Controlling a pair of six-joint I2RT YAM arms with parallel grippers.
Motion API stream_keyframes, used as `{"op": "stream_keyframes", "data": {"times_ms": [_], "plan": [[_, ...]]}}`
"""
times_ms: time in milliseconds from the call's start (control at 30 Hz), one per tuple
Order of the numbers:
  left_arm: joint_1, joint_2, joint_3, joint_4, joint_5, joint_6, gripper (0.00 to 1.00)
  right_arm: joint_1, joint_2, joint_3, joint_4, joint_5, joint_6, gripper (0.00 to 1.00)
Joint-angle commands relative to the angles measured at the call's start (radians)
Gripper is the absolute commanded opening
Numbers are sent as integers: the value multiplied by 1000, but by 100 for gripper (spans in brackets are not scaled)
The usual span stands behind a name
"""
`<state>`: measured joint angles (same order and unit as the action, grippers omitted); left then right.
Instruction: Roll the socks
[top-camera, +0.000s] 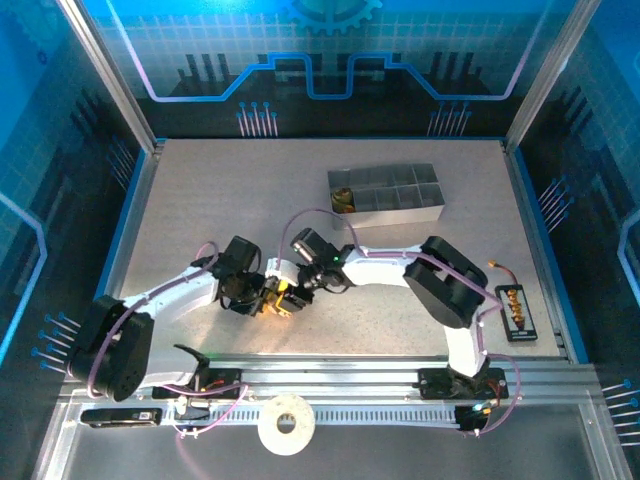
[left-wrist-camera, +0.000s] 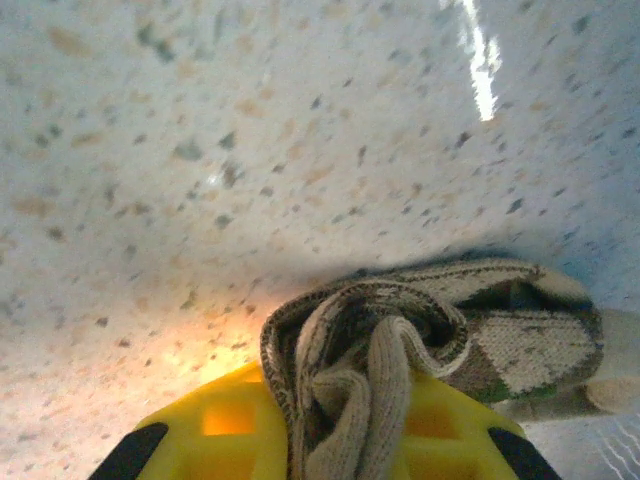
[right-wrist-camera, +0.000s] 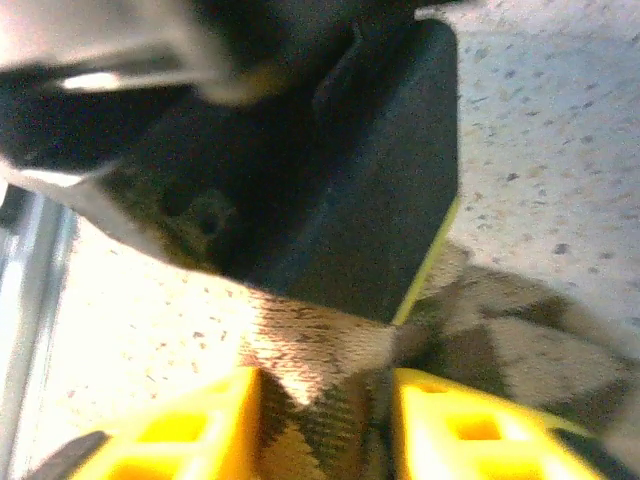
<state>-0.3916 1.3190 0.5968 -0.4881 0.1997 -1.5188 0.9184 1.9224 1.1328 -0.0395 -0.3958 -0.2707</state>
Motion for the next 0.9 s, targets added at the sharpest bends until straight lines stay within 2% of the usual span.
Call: {"op": "stream_keyframes", "data": {"times_ms": [0,100,200,400,533,767,867], "plan": [[-27,75,6,-218,31,-30,0,23,-139,-115,182,223,-33,52],[-29,123,47,-231,22,-14,0,71,-229,-212,242,307,-7,58],[-28,170,93,-250,21,9,0,150,-254,-248,255,407,-3,60],[-30,218,145,-260,22,36,0,244,-203,-259,255,589,6,60],[-30,222,151,-259,26,39,0,251,-140,-197,222,631,-2,57],[-30,197,158,-257,19,43,0,255,-67,-148,137,651,28,37],[-29,172,168,-268,10,45,0,253,-62,-153,115,670,43,13]]}}
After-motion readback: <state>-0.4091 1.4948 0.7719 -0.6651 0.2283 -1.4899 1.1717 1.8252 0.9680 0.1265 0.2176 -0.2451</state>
